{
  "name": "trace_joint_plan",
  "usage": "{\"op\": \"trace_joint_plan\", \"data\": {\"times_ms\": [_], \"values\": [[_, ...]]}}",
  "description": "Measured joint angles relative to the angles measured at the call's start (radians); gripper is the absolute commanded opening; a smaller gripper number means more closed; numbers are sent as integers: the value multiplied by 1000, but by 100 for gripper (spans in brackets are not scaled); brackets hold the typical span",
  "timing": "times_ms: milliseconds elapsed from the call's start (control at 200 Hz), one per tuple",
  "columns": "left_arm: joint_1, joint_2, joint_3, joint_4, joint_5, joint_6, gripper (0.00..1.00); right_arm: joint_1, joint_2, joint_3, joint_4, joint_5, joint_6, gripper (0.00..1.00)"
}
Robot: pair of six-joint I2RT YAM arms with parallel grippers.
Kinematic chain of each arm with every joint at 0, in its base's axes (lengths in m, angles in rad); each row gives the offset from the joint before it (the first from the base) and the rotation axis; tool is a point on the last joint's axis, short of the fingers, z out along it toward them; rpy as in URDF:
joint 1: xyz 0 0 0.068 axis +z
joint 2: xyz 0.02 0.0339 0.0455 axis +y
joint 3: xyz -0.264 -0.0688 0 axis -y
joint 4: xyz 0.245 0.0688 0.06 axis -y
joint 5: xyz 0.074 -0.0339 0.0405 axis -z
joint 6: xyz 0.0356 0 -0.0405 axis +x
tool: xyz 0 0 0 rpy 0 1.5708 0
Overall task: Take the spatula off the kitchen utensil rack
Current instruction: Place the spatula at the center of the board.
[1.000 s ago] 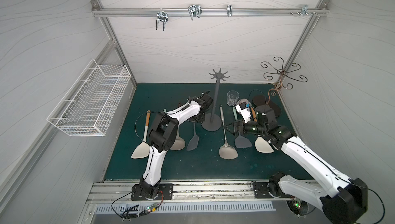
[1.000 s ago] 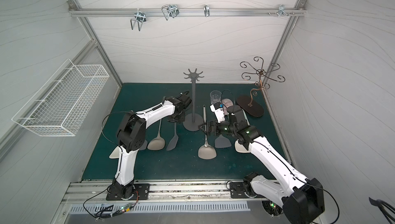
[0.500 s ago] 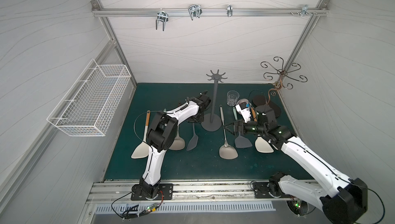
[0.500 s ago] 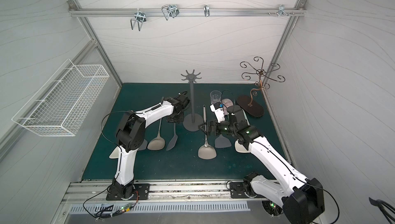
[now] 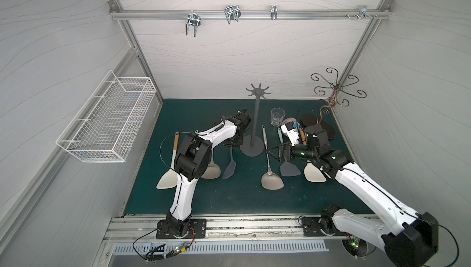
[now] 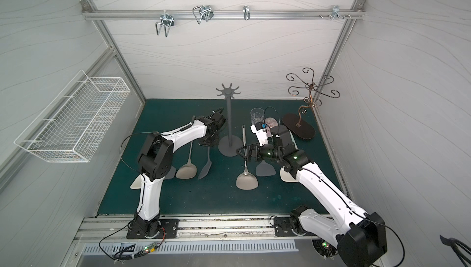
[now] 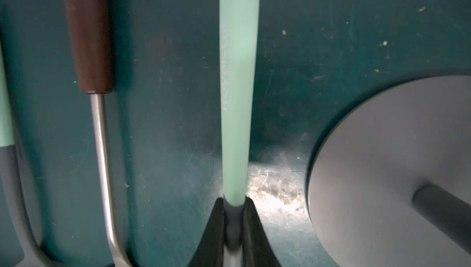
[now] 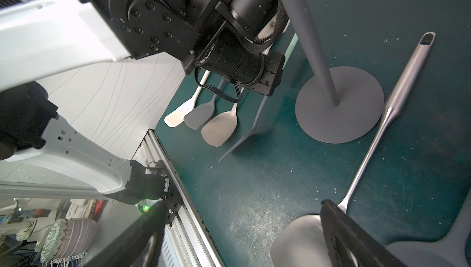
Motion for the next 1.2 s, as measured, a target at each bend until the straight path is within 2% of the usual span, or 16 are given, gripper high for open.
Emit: {"op": "trace_joint_plan", "data": {"times_ms": [1025,1201], "values": [[24,54,48,-6,30,41,0,12,0,0,6,1,17,95],[24,69,61,-8,43,45,4,12,0,-12,10,1,18,95]]}}
